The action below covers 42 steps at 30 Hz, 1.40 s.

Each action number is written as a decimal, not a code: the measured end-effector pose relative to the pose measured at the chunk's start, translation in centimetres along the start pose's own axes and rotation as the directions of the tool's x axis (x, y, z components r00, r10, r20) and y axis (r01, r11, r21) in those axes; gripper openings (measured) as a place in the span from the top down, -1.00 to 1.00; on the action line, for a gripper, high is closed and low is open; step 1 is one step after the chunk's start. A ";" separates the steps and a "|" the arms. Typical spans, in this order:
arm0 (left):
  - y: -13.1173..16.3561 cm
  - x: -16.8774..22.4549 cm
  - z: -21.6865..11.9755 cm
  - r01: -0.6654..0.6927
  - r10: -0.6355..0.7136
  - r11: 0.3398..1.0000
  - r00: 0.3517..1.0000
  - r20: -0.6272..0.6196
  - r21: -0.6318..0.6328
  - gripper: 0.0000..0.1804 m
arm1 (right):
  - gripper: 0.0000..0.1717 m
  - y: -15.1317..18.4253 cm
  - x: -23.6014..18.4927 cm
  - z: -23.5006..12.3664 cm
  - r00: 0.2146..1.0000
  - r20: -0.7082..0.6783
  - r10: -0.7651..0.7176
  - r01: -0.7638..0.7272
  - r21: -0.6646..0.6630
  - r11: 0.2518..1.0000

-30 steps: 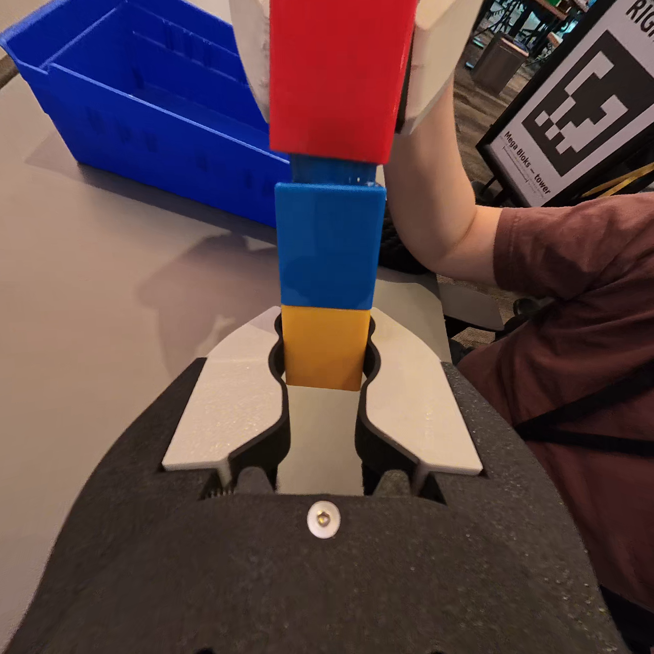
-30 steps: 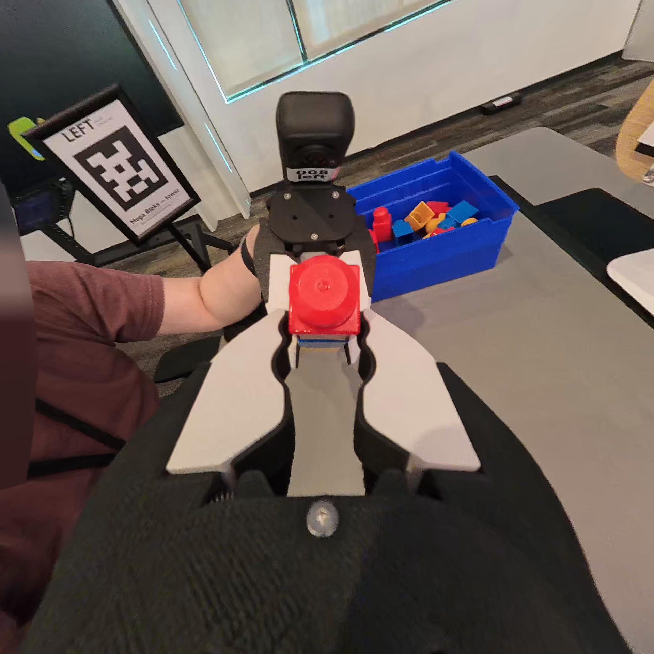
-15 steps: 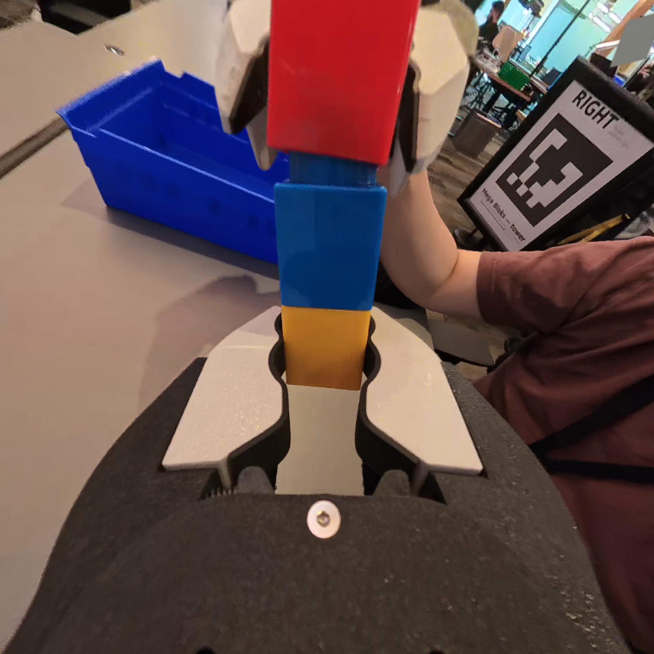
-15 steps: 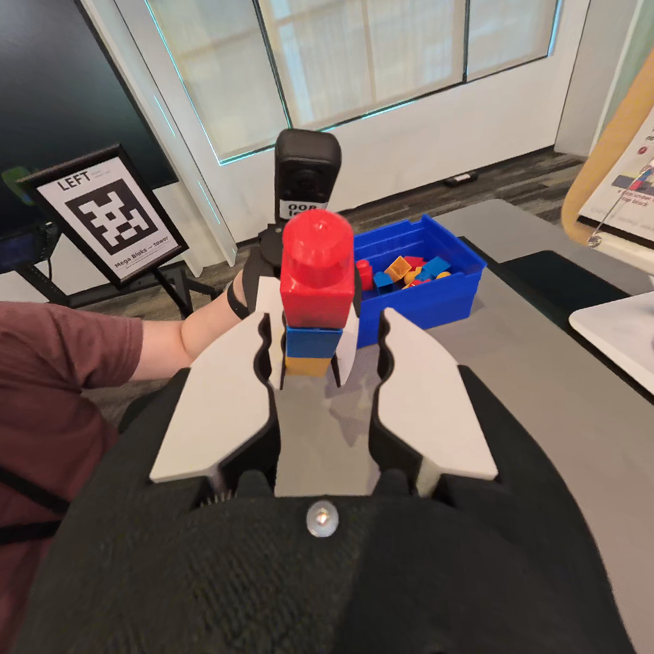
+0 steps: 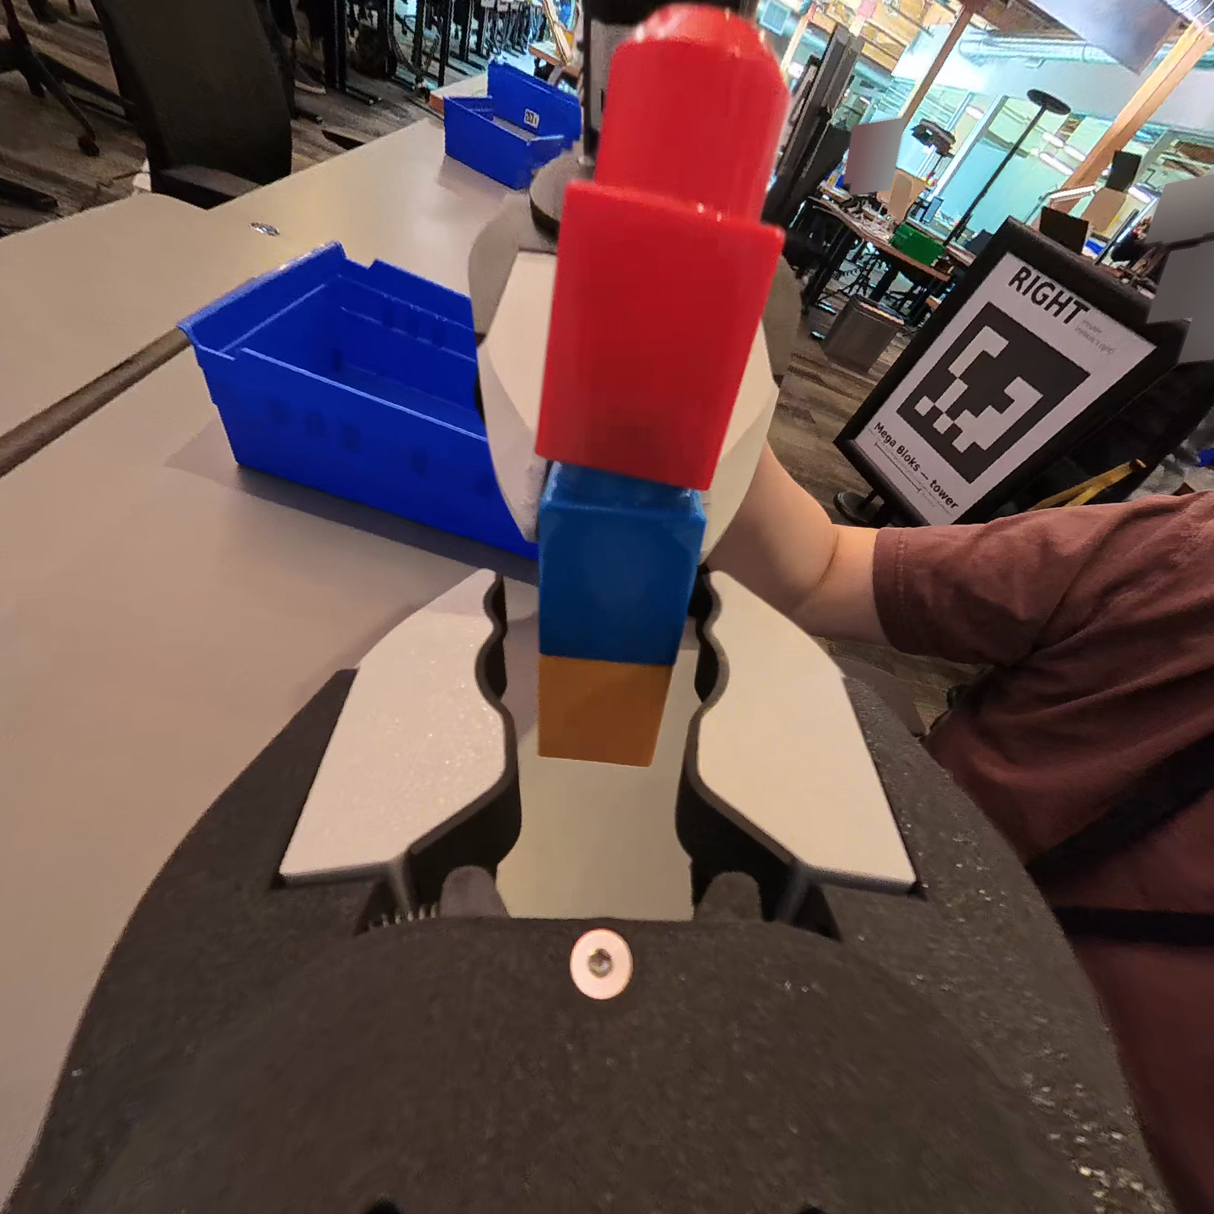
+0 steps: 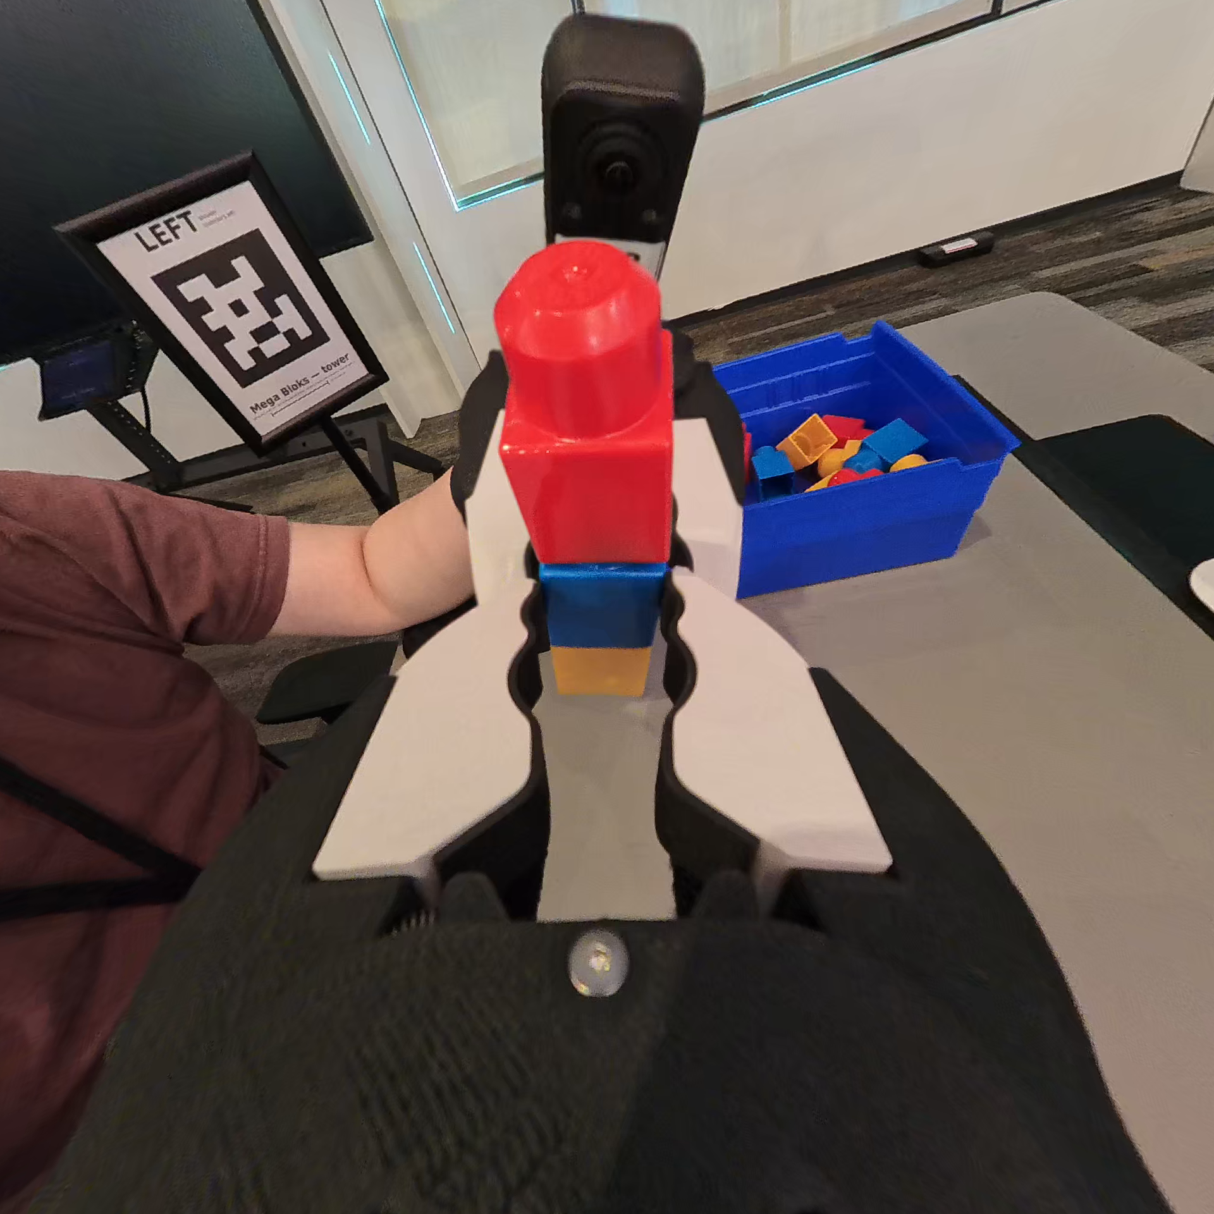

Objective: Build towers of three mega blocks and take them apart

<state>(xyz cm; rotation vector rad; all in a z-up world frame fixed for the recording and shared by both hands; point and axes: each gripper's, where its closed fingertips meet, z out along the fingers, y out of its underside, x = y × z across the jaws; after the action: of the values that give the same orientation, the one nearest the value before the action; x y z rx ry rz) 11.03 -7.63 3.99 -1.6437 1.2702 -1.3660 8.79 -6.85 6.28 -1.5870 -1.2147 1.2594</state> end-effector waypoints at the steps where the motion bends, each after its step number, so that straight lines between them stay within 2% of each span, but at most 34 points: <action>1: -0.1 0.0 -0.2 -0.005 0.005 1.000 1.000 0.001 0.008 0.42 | 0.60 0.1 -0.1 0.1 1.000 0.002 -0.005 0.005 -0.006 1.000; 2: -0.2 0.1 -0.3 -0.012 0.012 1.000 1.000 -0.007 0.014 0.46 | 0.59 0.1 -0.1 0.2 1.000 0.001 -0.008 0.008 -0.008 1.000; 3: -0.1 0.4 -0.4 -0.024 0.024 1.000 0.999 -0.024 0.008 0.60 | 0.59 0.1 -0.1 0.2 1.000 0.004 -0.008 0.008 -0.002 1.000; 6: 0.2 0.6 -0.2 -0.050 0.050 0.998 0.999 -0.015 -0.023 0.61 | 0.59 0.1 -0.4 0.1 0.999 0.036 -0.004 0.004 0.005 1.000; 8: 0.5 0.4 -0.1 -0.068 0.068 0.996 0.998 0.010 -0.051 0.61 | 0.41 -0.6 -0.5 -0.4 0.999 0.048 0.002 -0.004 0.046 0.999; 12: 0.3 0.1 0.0 -0.030 0.031 0.999 0.999 0.025 -0.034 0.61 | 0.29 -3.2 -0.2 -1.8 1.000 -0.008 0.007 -0.006 0.201 0.980; 14: 0.2 0.1 0.0 -0.010 0.010 1.000 1.000 0.018 -0.024 0.61 | 0.28 -3.6 0.0 -1.7 0.999 -0.054 -0.009 0.020 0.224 0.974; 17: 0.5 -0.2 0.2 -0.012 0.014 0.999 0.999 0.043 -0.044 0.61 | 0.33 -4.0 0.0 -1.3 0.998 -0.069 -0.014 0.030 0.251 0.968; 18: 0.5 0.0 0.3 -0.015 0.017 0.999 0.999 0.034 -0.045 0.61 | 0.54 -4.0 0.2 -1.4 0.997 -0.078 -0.010 0.029 0.255 0.967; 20: 0.5 0.3 0.4 -0.013 0.014 0.999 1.000 0.026 -0.050 0.61 | 0.57 -4.0 0.2 -1.5 0.999 -0.049 0.007 0.007 0.271 0.963; 24: 1.8 0.8 0.8 -0.049 0.052 0.989 0.998 0.017 -0.141 0.61 | 0.57 -2.9 -0.5 -1.1 0.998 0.055 0.041 -0.051 0.200 0.978; 29: 2.4 1.4 1.3 -0.032 0.029 0.983 0.999 -0.019 -0.178 0.62 | 0.57 -1.8 -1.0 -1.3 0.997 0.076 0.023 -0.032 0.121 0.992; 37: 3.3 0.5 1.5 -0.021 0.031 0.970 0.999 0.035 -0.242 0.62 | 0.57 -0.2 -0.3 -1.1 1.000 0.002 0.019 -0.019 0.000 1.000; 42: 3.7 0.2 1.3 -0.013 0.029 0.964 0.998 0.055 -0.267 0.62 | 0.56 0.1 -0.1 -0.9 0.999 -0.005 0.044 -0.044 -0.015 0.999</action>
<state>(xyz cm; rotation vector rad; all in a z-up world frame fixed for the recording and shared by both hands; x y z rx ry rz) 11.32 -9.12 0.39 -1.8294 1.4833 -1.1639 9.72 -6.94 6.38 -1.6345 -1.1950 1.2762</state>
